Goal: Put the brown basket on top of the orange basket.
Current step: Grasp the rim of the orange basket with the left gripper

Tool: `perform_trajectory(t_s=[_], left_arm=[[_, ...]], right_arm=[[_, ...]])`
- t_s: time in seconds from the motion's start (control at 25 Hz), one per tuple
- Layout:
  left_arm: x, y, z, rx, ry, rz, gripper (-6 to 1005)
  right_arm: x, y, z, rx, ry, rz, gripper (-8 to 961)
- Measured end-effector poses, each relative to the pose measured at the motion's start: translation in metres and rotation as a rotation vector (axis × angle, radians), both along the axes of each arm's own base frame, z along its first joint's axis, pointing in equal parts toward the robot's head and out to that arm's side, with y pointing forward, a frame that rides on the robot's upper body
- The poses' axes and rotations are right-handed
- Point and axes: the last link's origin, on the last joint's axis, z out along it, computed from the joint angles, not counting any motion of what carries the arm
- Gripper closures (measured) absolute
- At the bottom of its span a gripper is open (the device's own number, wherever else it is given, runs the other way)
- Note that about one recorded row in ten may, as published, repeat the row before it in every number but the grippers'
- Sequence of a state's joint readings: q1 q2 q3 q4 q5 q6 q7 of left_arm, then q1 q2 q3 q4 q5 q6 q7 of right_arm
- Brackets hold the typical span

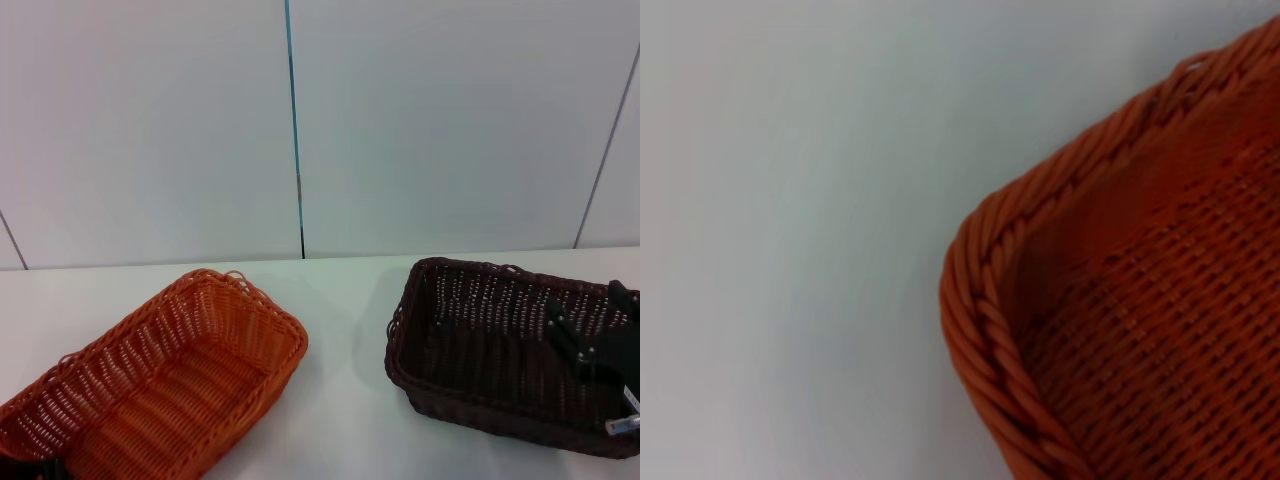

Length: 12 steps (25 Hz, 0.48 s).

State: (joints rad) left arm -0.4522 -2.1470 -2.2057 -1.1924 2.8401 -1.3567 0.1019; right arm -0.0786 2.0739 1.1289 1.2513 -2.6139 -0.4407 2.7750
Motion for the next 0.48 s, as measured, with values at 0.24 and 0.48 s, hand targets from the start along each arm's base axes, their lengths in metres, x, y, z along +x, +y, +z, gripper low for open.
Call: perform_trajectory(t_s=[0.24, 0.48], left_arm=[[0.0005, 0.0028, 0.001, -0.017, 0.0, -0.007, 702], [0.0001, 0.009, -0.0021, -0.06, -0.005, 0.005, 813]], right_arm=[[0.0022, 0.0001, -0.0045, -0.003, -0.008, 0.006, 270], [0.0044, -0.004, -0.0095, 0.014, -0.014, 0.028, 270]])
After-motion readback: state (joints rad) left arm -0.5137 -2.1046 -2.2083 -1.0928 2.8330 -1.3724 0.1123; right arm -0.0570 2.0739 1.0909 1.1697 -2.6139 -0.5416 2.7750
